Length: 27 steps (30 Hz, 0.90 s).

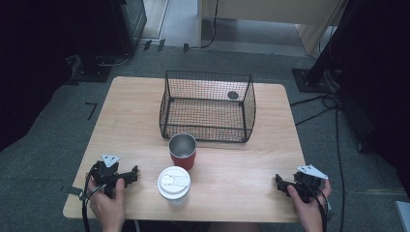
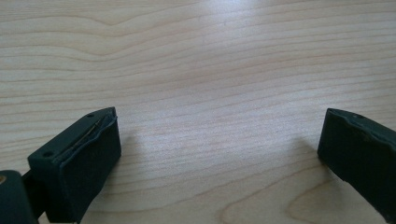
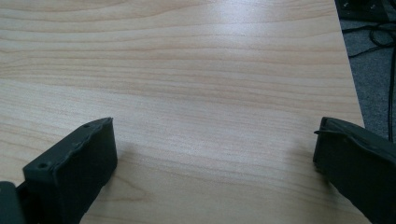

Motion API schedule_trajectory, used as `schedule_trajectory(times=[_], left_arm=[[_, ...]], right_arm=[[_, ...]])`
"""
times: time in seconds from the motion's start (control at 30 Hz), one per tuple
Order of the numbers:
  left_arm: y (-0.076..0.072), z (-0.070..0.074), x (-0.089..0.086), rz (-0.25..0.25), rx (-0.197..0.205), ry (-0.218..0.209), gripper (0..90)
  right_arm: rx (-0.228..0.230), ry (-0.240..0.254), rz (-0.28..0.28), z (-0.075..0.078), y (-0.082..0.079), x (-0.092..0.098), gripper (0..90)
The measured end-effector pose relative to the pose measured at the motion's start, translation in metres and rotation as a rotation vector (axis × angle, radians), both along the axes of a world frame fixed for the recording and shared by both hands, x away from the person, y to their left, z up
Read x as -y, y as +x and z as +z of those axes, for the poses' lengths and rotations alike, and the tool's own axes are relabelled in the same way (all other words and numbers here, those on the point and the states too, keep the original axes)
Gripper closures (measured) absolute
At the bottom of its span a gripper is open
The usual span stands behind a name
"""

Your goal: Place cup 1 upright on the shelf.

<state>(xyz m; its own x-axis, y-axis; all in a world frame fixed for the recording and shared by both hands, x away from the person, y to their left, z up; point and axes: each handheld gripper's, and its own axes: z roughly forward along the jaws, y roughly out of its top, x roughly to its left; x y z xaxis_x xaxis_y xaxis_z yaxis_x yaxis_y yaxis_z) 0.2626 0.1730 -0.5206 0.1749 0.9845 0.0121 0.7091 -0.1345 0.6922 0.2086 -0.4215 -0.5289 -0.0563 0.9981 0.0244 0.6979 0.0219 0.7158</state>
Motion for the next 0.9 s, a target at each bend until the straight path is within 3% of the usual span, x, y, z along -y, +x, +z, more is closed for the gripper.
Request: schedule_trajectory(times=[0.27, 0.3, 0.37, 0.7, 0.73, 0.9], left_arm=[[0.000, 0.000, 0.000, 0.000, 0.000, 0.000, 0.0], [0.000, 0.000, 0.000, 0.000, 0.000, 0.000, 0.0], [0.000, 0.000, 0.000, 0.001, 0.000, -0.001, 0.0], [0.000, 0.000, 0.000, 0.000, 0.000, 0.000, 0.0], [0.000, 0.000, 0.000, 0.000, 0.000, 0.000, 0.0], [0.000, 0.000, 0.000, 0.000, 0.000, -0.001, 0.0]], right_arm=[[-0.007, 0.012, -0.020, 0.001, -0.002, -0.004, 0.0], [-0.014, 0.038, -0.017, 0.003, -0.002, -0.004, 0.0], [0.017, 0.064, -0.010, 0.011, -0.003, -0.011, 0.0], [0.076, 0.053, 0.063, 0.034, -0.003, -0.044, 0.0], [0.088, 0.049, 0.094, 0.039, -0.003, -0.054, 0.0], [0.102, 0.046, 0.138, 0.046, -0.003, -0.074, 0.0]])
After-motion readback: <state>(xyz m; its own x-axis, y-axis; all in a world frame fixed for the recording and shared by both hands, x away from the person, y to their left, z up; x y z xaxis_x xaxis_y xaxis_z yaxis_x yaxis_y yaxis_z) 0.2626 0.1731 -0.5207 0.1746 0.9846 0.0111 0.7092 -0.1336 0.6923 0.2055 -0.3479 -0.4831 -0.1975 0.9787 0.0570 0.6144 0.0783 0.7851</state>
